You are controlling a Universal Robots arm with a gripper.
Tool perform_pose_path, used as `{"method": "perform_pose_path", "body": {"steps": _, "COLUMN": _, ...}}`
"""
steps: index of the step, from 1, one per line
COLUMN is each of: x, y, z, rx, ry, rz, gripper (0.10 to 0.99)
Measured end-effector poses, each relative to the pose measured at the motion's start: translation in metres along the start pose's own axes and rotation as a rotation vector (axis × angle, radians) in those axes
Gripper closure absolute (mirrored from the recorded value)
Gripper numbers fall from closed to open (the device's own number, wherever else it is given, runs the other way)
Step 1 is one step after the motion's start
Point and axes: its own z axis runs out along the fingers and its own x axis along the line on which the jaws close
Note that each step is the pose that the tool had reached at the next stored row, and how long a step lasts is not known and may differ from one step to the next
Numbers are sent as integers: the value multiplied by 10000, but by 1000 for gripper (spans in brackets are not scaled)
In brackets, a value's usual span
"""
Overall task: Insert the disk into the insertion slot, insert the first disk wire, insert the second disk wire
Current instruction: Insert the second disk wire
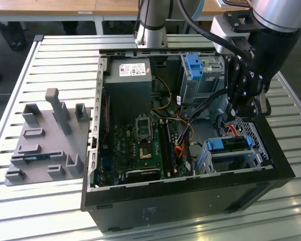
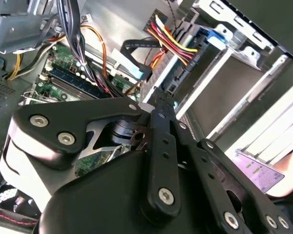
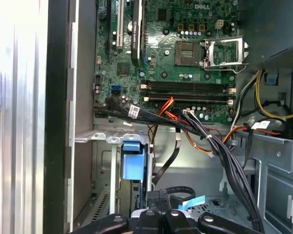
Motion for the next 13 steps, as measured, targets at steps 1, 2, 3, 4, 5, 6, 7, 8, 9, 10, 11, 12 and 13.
{"method": "perform_pose_path", "body": {"steps": 1, "x": -10, "y": 0, "z": 16, "rx": 0, "ry": 0, "rz": 0, "gripper": 980}}
{"method": "perform_pose_path", "body": {"steps": 2, "x": -19, "y": 1, "z": 32, "rx": 0, "ry": -1, "rz": 0, "gripper": 980}}
{"method": "perform_pose_path", "body": {"steps": 3, "x": -27, "y": 1, "z": 43, "rx": 0, "ry": 0, "rz": 0, "gripper": 980}}
{"method": "perform_pose_path", "body": {"steps": 4, "x": -36, "y": 1, "z": 50, "rx": 0, "ry": 1, "rz": 0, "gripper": 980}}
{"method": "perform_pose_path", "body": {"steps": 5, "x": -46, "y": 1, "z": 54, "rx": 0, "ry": 0, "rz": 0, "gripper": 980}}
{"method": "perform_pose_path", "body": {"steps": 6, "x": -54, "y": 1, "z": 55, "rx": 1, "ry": -1, "rz": 0, "gripper": 973}}
{"method": "perform_pose_path", "body": {"steps": 7, "x": -62, "y": 0, "z": 55, "rx": 1, "ry": 0, "rz": 0, "gripper": 973}}
{"method": "perform_pose_path", "body": {"steps": 8, "x": -72, "y": 0, "z": 56, "rx": 0, "ry": 0, "rz": 0, "gripper": 922}}
{"method": "perform_pose_path", "body": {"steps": 9, "x": -83, "y": 0, "z": 58, "rx": 1, "ry": -1, "rz": 0, "gripper": 922}}
{"method": "perform_pose_path", "body": {"steps": 10, "x": -94, "y": 0, "z": 61, "rx": 1, "ry": -1, "rz": 2, "gripper": 851}}
{"method": "perform_pose_path", "body": {"steps": 11, "x": -104, "y": 0, "z": 64, "rx": 0, "ry": 0, "rz": 3, "gripper": 851}}
{"method": "perform_pose_path", "body": {"steps": 12, "x": -114, "y": -1, "z": 68, "rx": -1, "ry": 0, "rz": 5, "gripper": 851}}
{"method": "perform_pose_path", "body": {"steps": 13, "x": -125, "y": -1, "z": 72, "rx": -4, "ry": 0, "rz": 7, "gripper": 851}}
